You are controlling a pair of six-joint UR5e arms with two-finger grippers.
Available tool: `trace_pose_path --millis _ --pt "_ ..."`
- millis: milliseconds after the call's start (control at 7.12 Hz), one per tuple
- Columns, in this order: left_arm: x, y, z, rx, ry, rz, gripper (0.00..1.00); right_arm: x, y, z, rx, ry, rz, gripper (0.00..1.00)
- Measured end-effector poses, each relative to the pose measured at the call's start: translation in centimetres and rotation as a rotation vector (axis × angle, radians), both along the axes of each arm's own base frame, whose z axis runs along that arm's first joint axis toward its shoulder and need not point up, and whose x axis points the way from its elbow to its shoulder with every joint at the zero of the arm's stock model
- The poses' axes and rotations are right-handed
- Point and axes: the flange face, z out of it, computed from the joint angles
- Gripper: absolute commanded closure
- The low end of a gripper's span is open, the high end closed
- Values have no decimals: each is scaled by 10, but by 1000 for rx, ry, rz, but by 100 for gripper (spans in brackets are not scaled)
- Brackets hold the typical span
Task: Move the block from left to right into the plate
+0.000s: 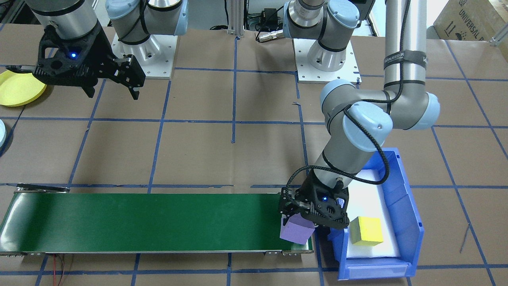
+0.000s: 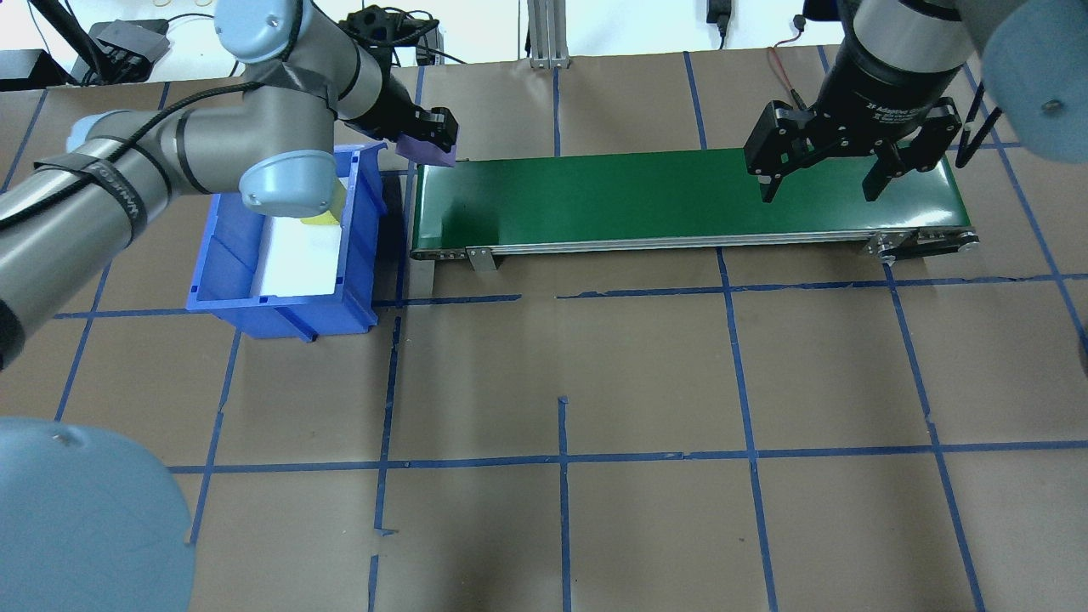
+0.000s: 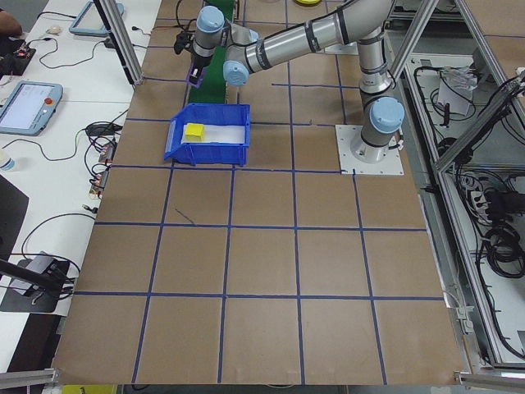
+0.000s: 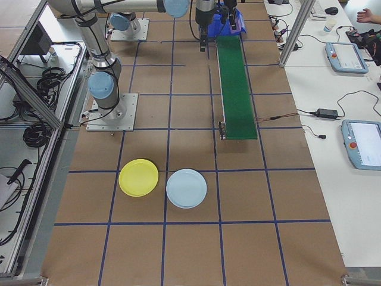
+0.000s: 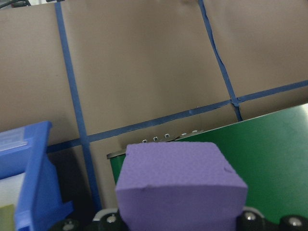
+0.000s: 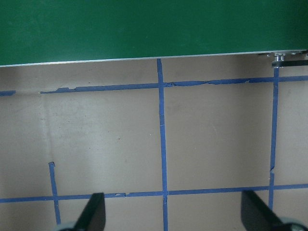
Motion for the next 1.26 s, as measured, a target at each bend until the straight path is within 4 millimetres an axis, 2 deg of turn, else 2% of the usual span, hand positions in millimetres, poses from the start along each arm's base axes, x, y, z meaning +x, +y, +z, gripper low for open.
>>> trace_pose_path --millis 140,281,421,561,702,842,982,1263 --pt "-9 5 -20 36 4 9 55 0 0 0 0 1 0 0" --pt "-13 14 -34 68 -6 15 14 0 0 0 0 1 0 0" --pt "-13 22 -36 75 -35 25 0 -1 0 0 0 0 -1 0" --pt "-8 26 -23 61 -72 36 0 -1 0 0 0 1 -1 0" --pt "0 26 0 41 -91 51 0 0 0 0 0 1 -1 0" --pt "18 22 25 33 -99 77 0 0 0 0 0 1 0 0" --pt "36 21 37 49 -101 104 0 0 0 0 1 1 -1 0" --pt "51 19 46 60 -105 115 0 -1 0 -1 2 1 -2 0"
